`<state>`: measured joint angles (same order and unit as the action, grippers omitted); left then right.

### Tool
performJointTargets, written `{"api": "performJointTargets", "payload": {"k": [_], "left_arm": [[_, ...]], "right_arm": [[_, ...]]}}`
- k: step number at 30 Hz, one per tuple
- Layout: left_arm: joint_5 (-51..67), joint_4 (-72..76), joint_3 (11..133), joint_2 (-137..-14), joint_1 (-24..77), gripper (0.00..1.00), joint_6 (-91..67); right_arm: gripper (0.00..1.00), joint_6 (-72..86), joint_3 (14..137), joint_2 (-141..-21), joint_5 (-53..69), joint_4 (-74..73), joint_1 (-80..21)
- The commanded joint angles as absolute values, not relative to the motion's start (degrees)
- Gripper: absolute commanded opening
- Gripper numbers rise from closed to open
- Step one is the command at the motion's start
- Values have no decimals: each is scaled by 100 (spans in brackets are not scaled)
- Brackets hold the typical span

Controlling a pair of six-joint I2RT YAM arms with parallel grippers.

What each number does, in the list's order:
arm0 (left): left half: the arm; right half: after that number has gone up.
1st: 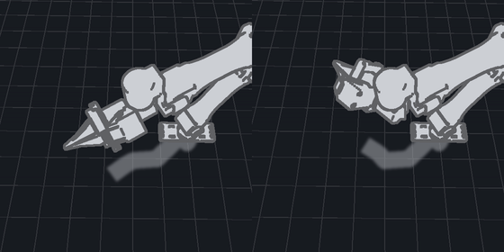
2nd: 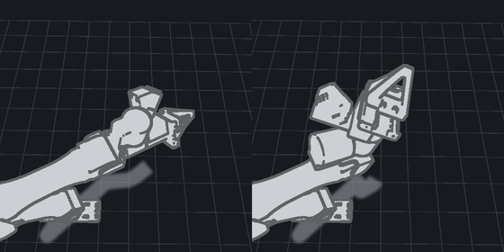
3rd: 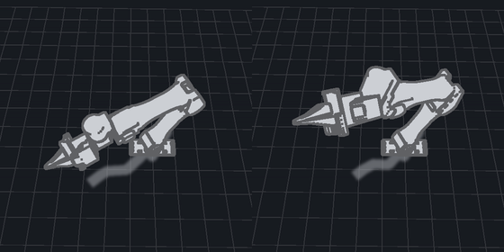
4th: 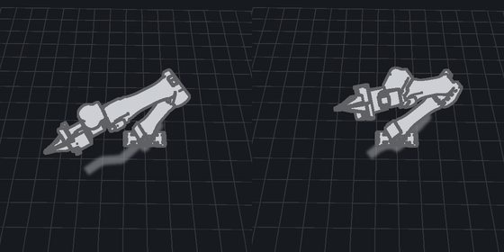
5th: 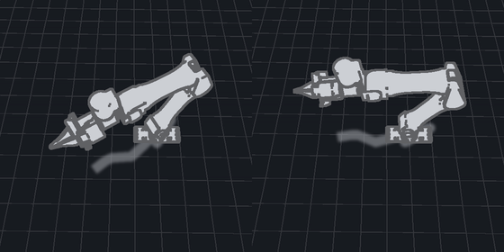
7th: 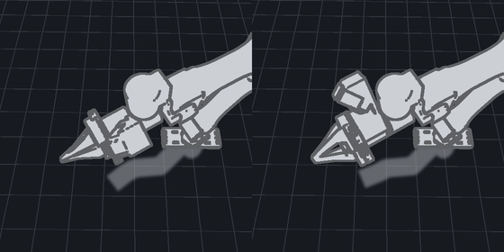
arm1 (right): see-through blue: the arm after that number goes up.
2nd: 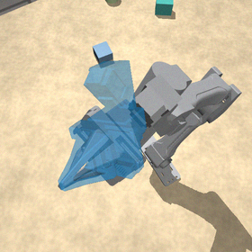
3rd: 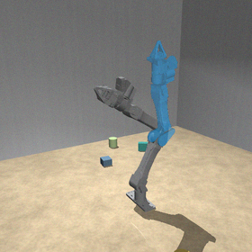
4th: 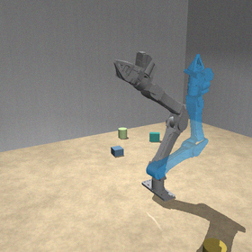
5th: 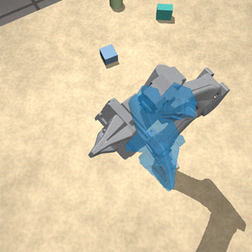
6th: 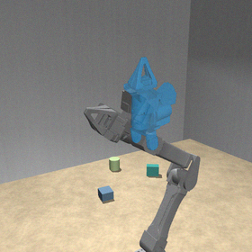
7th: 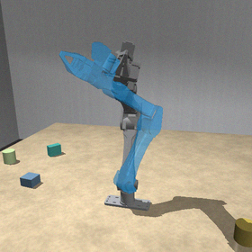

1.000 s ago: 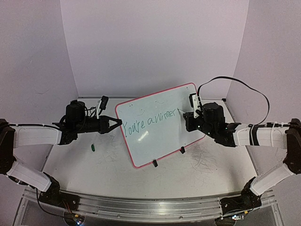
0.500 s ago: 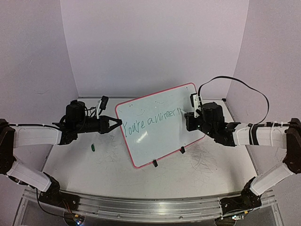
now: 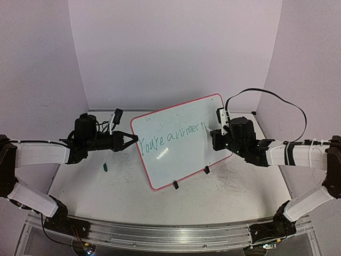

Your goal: Write a sentence on the whiteboard

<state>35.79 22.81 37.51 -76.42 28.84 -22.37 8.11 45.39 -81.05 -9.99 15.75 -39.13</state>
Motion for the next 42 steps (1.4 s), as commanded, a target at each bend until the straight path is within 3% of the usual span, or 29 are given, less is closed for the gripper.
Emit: {"api": "performJointTargets", "payload": {"k": [1, 42], "left_arm": [[3410, 2090, 3917, -7535, 2850, 0, -1898], [3430, 2057, 3946, -7540, 2851, 0, -1890]], "right_arm": [[0, 808, 4719, -7740, -875, 1688, -3892], [0, 913, 4533, -8143, -1175, 1753, -3757]]}}
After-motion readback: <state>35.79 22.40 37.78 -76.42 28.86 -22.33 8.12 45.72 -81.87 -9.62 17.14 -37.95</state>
